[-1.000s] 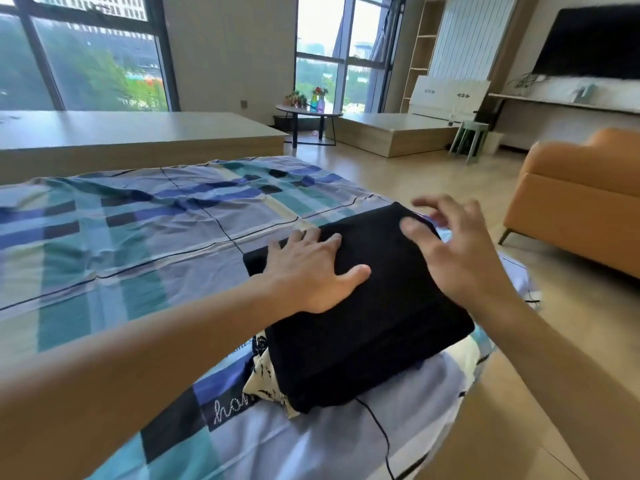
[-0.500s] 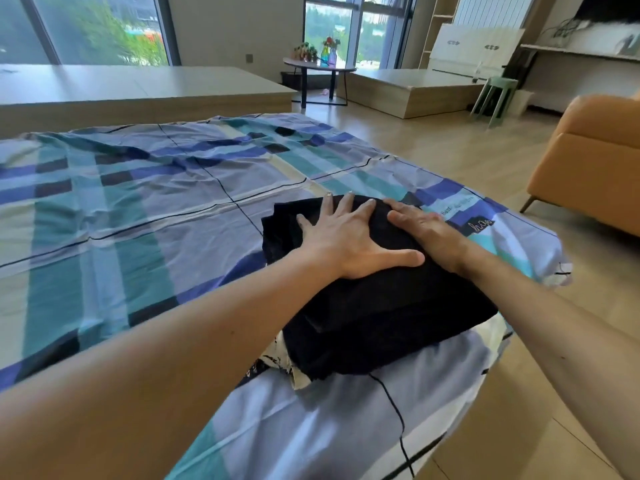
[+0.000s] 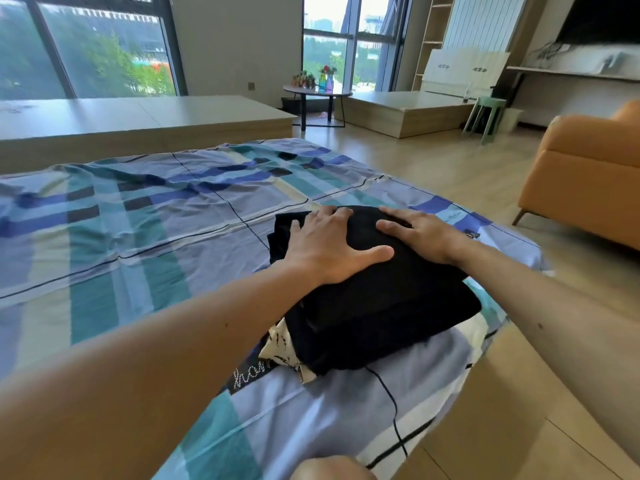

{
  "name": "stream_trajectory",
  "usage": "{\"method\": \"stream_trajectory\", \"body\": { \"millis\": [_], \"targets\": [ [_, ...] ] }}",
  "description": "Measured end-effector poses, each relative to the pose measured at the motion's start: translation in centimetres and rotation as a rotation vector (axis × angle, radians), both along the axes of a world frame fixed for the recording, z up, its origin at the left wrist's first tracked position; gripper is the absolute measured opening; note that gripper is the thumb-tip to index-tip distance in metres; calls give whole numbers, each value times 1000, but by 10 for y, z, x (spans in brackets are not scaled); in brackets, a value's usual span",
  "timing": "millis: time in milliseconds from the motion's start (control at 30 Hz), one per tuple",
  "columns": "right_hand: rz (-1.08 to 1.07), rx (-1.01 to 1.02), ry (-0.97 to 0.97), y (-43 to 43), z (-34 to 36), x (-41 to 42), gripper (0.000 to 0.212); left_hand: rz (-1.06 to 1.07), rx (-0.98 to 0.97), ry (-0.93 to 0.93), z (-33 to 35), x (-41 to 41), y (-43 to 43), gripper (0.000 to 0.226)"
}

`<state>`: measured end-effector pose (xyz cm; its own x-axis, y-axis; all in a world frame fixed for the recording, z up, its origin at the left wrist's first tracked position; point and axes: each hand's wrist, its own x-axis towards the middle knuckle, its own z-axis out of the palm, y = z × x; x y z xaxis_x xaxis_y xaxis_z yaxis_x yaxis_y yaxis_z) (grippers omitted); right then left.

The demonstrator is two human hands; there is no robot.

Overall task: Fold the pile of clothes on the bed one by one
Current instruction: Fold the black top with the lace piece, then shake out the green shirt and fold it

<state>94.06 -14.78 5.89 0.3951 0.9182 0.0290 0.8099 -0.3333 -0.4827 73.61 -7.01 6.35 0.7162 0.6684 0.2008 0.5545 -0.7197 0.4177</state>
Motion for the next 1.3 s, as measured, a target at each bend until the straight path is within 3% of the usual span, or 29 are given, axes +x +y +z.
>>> {"method": "stream_trajectory", "body": {
  "millis": [233,400,700,833,1067,1300],
  "targets": [
    [-12,211,-41,0,37,-43,51,15,-23,-109,40,-45,-6,69],
    [92,401,167,5,48,-104,41,35,-70,-322,61,-102,-4,49],
    [353,521,469,47,29,-272,40,196,-44,-351,49,-275,8,33],
    [466,513,617,60,5,-354,32,311,-39,-345,32,-356,5,31],
    [668,397,876,69,-42,-495,35,536,-85,-318,-6,-490,-14,32],
    [810,234,851,89,-72,-596,38,751,-121,-319,-54,-589,-22,30]
  ]
}}
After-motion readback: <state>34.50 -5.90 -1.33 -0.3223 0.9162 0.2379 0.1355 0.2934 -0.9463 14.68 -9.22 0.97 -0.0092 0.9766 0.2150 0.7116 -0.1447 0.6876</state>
